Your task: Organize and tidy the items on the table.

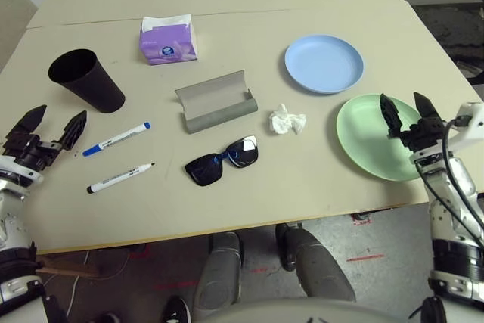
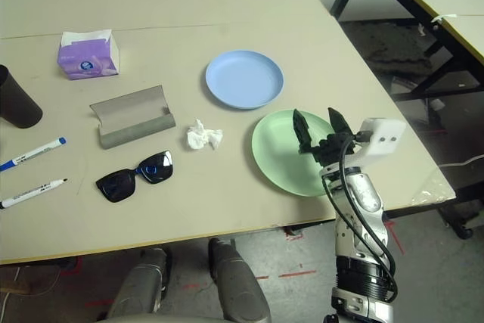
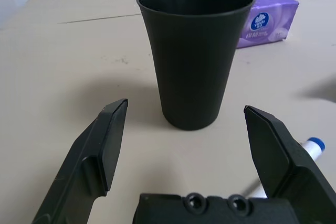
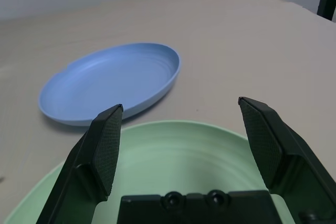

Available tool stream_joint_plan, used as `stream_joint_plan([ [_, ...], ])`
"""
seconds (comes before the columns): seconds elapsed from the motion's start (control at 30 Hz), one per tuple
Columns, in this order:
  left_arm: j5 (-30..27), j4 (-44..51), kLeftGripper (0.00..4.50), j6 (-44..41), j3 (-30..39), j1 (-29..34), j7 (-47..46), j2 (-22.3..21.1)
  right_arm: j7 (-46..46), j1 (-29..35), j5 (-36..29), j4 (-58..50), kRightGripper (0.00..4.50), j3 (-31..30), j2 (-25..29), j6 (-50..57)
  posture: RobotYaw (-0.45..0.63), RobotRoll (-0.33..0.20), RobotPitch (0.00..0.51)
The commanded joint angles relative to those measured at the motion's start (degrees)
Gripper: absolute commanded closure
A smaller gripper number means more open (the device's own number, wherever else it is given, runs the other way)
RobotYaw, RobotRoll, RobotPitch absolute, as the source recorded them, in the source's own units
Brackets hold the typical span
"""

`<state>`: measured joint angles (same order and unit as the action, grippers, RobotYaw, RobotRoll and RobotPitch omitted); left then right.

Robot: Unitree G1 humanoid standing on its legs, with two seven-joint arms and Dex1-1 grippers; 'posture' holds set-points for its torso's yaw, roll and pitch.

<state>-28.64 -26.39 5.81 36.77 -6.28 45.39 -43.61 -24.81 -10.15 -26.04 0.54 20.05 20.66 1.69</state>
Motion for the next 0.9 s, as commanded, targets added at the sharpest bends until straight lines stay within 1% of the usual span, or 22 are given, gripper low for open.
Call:
stream_joint_plan([
  [0.03,0.5,1.7,0.0,-0.2,-1.0,1.6,-0.6,1.6,-0.3,0.5,-0.6,1.3,0.04,1.8,1.1,0.4,-0.04,0.0,0.261],
  [0.23,0.8,1.1,0.0,0.1,-2.3,0.4,-1.3,3.3,-0.4,0.3,-0.6,2.8,0.04,3.3,2.8,0.3,-0.06,0.0,0.255],
  [0.47,1.0,-1.7,0.0,0.0,-4.0,-2.3,-0.2,3.0,-0.2,1.6,-0.6,2.2,0.04,4.1,3.6,0.4,-0.09,0.0,0.25],
  [0.5,0.0,-1.3,0.0,-1.2,-4.4,-2.7,1.5,2.7,-0.2,1.9,-0.7,2.1,0.04,4.3,3.8,0.5,-0.1,0.0,0.247],
  [0.53,-2.3,0.1,0.0,-3.6,-4.8,-2.7,4.8,2.4,-0.2,2.1,-0.7,1.8,0.04,4.5,3.9,0.5,-0.1,0.0,0.245],
  [0.6,-6.4,4.2,0.0,-8.8,-6.0,-1.9,11.7,1.3,-0.2,2.3,-0.8,1.6,0.04,5.1,4.3,0.4,-0.1,0.0,0.241],
  [0.63,-7.6,6.3,0.0,-10.7,-6.8,-1.3,14.6,0.5,-0.3,2.3,-0.9,1.7,0.04,5.3,4.4,0.3,-0.11,0.0,0.238],
  [0.8,-10.3,14.2,0.0,-17.1,-11.3,0.6,26.2,-3.3,-0.3,1.8,-1.0,2.6,0.04,5.5,5.0,0.0,-0.1,0.0,0.234],
  [0.9,-12.5,17.1,0.0,-21.2,-12.9,-0.1,29.9,-4.3,0.4,1.0,-1.5,3.0,0.04,5.7,4.5,0.1,-0.11,0.0,0.235],
])
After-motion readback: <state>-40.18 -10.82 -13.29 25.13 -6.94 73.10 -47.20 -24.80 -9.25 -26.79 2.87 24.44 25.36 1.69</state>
